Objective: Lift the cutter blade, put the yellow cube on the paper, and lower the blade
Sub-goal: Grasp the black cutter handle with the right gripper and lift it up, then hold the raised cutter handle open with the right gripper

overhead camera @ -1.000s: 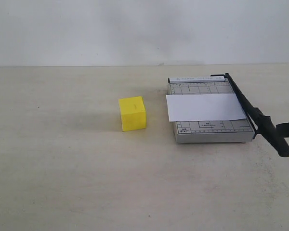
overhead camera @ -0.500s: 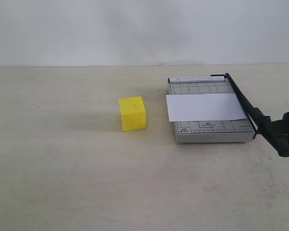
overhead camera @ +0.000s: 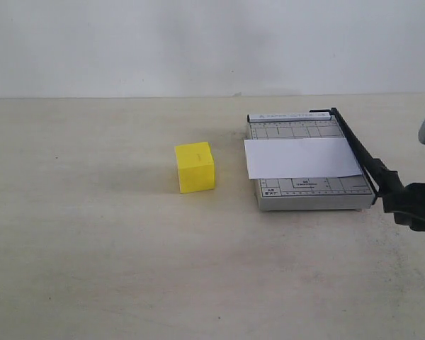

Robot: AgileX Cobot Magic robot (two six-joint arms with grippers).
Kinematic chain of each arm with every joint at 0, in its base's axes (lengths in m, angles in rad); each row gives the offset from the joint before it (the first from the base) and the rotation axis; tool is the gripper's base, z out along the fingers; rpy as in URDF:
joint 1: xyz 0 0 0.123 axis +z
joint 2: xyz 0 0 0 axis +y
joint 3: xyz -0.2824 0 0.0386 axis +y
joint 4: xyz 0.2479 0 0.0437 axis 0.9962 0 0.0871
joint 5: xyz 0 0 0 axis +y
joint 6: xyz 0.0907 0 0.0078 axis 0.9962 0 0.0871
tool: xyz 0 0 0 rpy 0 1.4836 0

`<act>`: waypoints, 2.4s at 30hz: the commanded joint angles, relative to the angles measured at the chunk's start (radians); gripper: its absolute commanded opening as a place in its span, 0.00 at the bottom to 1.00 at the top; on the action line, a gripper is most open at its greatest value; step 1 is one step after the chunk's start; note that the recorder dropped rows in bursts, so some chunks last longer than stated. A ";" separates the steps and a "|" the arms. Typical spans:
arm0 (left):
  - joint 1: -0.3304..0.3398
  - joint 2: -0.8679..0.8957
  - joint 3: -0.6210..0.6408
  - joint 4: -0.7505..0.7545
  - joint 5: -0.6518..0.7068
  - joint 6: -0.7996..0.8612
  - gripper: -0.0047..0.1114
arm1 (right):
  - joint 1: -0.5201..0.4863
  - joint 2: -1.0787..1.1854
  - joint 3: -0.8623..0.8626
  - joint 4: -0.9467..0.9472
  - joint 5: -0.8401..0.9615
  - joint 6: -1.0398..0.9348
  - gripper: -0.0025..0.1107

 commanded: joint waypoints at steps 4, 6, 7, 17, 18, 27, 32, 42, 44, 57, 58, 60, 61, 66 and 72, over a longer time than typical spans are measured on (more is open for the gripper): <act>0.002 -0.003 -0.002 -0.002 -0.004 0.001 0.08 | 0.000 0.003 -0.004 0.001 0.004 -0.023 0.05; 0.002 -0.003 -0.002 -0.002 -0.004 0.001 0.08 | 0.000 0.003 -0.004 0.006 0.008 -0.023 0.02; 0.002 -0.003 -0.002 -0.002 -0.004 0.001 0.08 | 0.000 0.003 -0.006 0.008 0.008 -0.023 0.02; 0.002 -0.003 -0.002 -0.002 -0.004 0.001 0.08 | 0.000 -0.120 -0.110 0.011 0.086 -0.025 0.02; 0.002 -0.003 -0.002 -0.002 -0.004 0.001 0.08 | 0.000 -0.136 -0.122 0.011 0.086 -0.025 0.02; 0.002 -0.003 -0.002 -0.002 -0.004 0.001 0.08 | 0.000 -0.197 -0.172 0.011 0.093 -0.025 0.02; 0.002 -0.003 -0.002 -0.002 -0.004 0.001 0.08 | 0.000 -0.197 -0.178 0.011 0.083 -0.025 0.02; 0.002 -0.003 -0.002 -0.002 -0.004 0.001 0.08 | 0.000 -0.197 -0.226 0.012 0.103 -0.025 0.02; 0.002 -0.003 -0.002 -0.002 -0.004 0.001 0.08 | 0.000 -0.197 -0.226 0.007 0.147 -0.045 0.02; 0.002 -0.003 -0.002 -0.002 -0.004 0.001 0.08 | 0.000 -0.197 -0.226 0.007 0.233 -0.117 0.23; 0.002 -0.003 -0.002 -0.002 -0.004 0.001 0.08 | 0.000 -0.197 -0.226 0.007 0.233 -0.117 0.32; 0.002 -0.003 -0.002 -0.002 -0.004 0.001 0.08 | 0.000 -0.200 -0.226 0.007 0.233 -0.117 0.44; 0.002 -0.003 -0.002 -0.002 -0.004 0.001 0.08 | 0.000 -0.202 -0.226 0.007 0.235 -0.117 0.48; 0.002 -0.003 -0.002 -0.002 -0.004 0.001 0.08 | 0.000 -0.279 -0.230 0.007 0.231 -0.115 0.51; 0.002 -0.003 -0.002 -0.002 -0.004 0.001 0.08 | 0.000 -0.470 -0.290 0.007 0.329 -0.078 0.51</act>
